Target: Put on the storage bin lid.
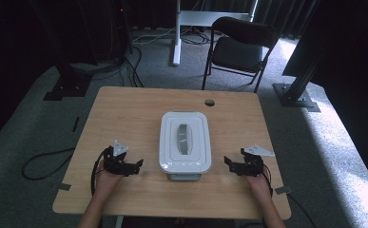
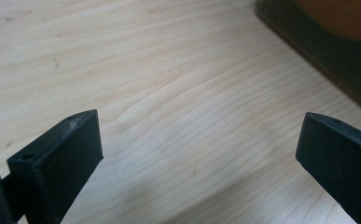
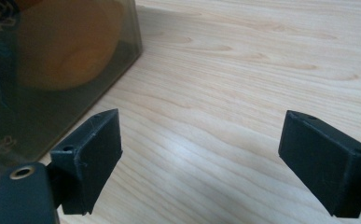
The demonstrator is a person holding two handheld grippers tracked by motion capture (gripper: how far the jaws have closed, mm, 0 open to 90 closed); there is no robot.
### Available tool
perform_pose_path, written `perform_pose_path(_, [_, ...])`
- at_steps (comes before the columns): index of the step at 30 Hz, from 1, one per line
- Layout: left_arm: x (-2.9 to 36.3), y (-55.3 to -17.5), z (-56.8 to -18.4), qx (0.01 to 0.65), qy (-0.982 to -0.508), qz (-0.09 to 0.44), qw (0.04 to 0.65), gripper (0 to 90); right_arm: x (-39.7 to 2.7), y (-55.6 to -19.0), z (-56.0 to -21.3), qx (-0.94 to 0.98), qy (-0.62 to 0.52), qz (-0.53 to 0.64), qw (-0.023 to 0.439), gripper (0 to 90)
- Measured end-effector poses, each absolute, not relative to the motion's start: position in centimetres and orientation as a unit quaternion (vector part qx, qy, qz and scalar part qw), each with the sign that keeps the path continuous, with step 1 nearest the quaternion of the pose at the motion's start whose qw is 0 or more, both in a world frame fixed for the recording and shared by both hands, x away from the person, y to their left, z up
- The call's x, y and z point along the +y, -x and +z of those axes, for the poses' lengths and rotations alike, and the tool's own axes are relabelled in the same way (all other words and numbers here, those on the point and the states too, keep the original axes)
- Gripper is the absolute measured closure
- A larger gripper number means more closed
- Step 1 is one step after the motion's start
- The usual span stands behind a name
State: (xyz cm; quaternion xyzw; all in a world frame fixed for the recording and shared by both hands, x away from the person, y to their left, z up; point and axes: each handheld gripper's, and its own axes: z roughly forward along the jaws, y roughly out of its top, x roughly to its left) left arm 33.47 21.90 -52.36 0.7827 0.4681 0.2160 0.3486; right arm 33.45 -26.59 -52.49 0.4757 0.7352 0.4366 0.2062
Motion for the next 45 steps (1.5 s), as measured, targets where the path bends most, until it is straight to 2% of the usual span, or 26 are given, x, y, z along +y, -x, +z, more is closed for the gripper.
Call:
perform_pose_path(28, [28.2, -30.7, -53.5, 0.538, -0.737, 0.234, 0.336, 1.0, -31.4, -30.4, -53.7, 0.7, -0.538, 0.396, 0.253, 11.0])
perform_pose_path(31, [28.7, -30.2, -53.5, 0.552, -0.723, 0.255, 0.328, 1.0, -31.8, -30.1, -53.7, 0.691, -0.548, 0.385, 0.271, 10.8])
perform_pose_path(45, [31.0, -28.6, -54.0, 0.617, -0.675, 0.272, 0.302, 1.0, -32.1, -28.8, -54.3, 0.665, -0.598, 0.34, 0.292, 10.8])
